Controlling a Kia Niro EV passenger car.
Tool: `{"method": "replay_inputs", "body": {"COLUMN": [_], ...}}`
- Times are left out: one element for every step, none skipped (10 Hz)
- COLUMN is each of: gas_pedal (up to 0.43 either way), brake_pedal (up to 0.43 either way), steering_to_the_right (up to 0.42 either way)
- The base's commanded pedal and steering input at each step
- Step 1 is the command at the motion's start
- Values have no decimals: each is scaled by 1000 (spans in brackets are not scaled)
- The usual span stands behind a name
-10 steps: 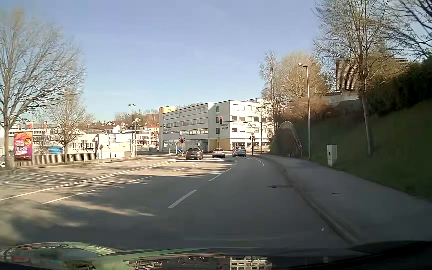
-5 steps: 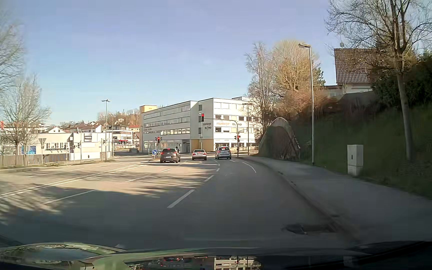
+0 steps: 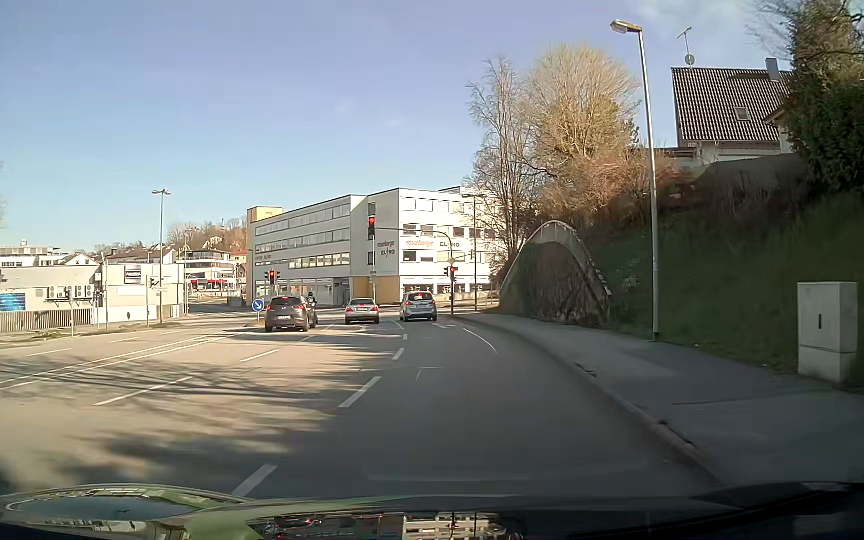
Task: Follow the waypoints while adhering to traffic rules and regulations
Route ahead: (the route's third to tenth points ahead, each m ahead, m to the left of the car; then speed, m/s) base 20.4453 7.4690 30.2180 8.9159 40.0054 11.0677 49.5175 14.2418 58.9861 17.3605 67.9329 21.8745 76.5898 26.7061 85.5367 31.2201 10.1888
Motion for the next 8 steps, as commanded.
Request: {"method": "replay_inputs", "body": {"gas_pedal": [0, 0, 0, 0, 0, 0, 0, 0], "brake_pedal": [287, 293, 293, 299, 299, 299, 305, 299], "steering_to_the_right": [10, 8, 8, 4, -1, -3, -5, -6]}}
